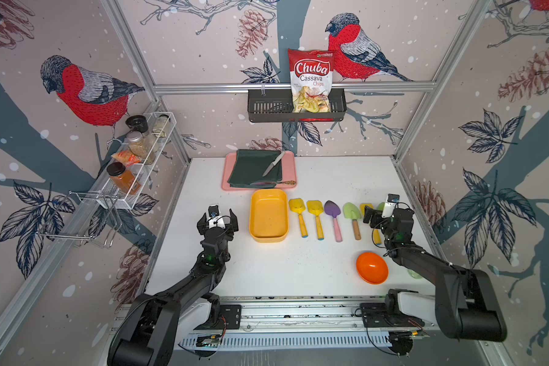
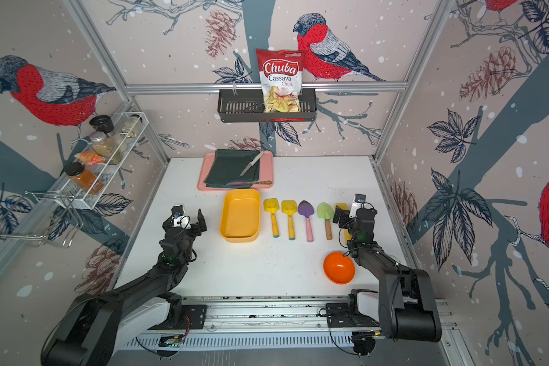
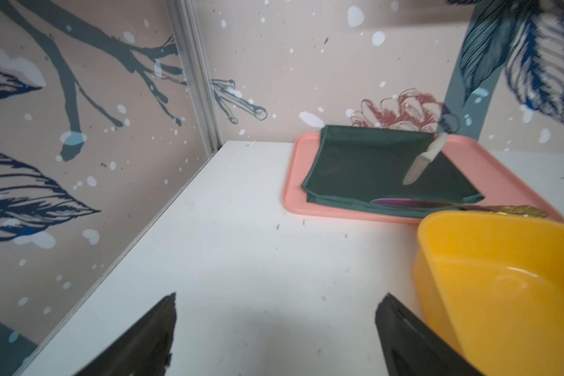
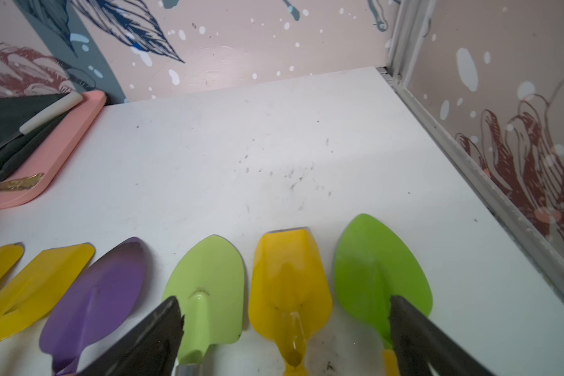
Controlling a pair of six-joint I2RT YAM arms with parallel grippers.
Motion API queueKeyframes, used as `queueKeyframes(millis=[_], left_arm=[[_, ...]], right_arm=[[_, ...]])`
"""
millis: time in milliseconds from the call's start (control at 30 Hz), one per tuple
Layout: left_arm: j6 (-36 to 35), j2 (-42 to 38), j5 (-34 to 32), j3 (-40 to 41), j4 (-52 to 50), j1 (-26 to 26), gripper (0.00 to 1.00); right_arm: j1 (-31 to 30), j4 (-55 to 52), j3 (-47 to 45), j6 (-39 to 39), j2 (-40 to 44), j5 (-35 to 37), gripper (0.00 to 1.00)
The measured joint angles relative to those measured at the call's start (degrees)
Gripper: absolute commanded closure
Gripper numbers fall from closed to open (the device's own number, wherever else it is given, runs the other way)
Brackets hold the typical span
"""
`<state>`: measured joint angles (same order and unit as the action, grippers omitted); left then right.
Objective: Take the shovel out of the storage box
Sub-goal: Reset both arms
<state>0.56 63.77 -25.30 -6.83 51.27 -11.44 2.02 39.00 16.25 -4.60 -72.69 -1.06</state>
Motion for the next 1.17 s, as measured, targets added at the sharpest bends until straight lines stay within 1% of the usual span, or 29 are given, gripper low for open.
queueKeyframes(millis=[100,167,200,300,333,400,467,500,533,633,733,1167], left_arm=[[-0.11,6.71,2.58,0.76,6.51,4.55,0.04],[-0.09,11.15,6.64,0.55,11.91,7.19,0.04],[0.09,13.22,7.72,0.09,13.66,8.13,0.04],[0.94,23.04,10.75,-0.26,22.6,10.01,0.04],[0.96,24.13,11.82,-0.28,22.53,10.16,0.04],[0.96,22.64,13.64,-1.79,21.31,10.16,0.04],[0.94,24.06,14.78,-3.78,24.65,10.21,0.03],[0.94,24.33,14.93,-4.55,23.65,10.21,0.04],[0.94,24.11,15.58,-5.99,20.72,10.23,0.04],[0.87,24.46,16.81,-7.08,21.03,10.25,0.04],[0.68,24.04,17.59,-7.52,18.16,10.27,0.04],[0.55,23.85,17.97,-7.69,16.87,10.27,0.03]], right_arm=[[1.29,5.97,-2.34,-1.62,-1.73,0.37,0.0],[1.7,12.39,-3.37,-1.57,-2.67,0.35,0.0],[1.79,15.47,-4.13,-1.66,-3.58,0.37,0.0],[1.81,22.84,-6.64,-1.79,-8.46,0.61,0.01],[1.73,24.85,-6.82,-1.79,-10.43,0.63,0.01],[1.31,25.11,-5.31,-1.75,-12.22,0.96,0.01],[-0.28,23.04,-0.87,-1.66,-12.63,2.75,0.01],[-1.01,24.13,-0.17,-1.53,-12.66,3.06,0.0],[-1.62,25.38,-0.39,-1.49,-12.72,3.5,0.0],[-1.6,23.43,-0.61,-1.36,-12.96,5.86,0.0],[-1.75,23.45,-0.52,-1.33,-12.92,6.43,0.0],[-1.95,23.54,-0.68,-1.31,-13.09,7.5,0.0]])
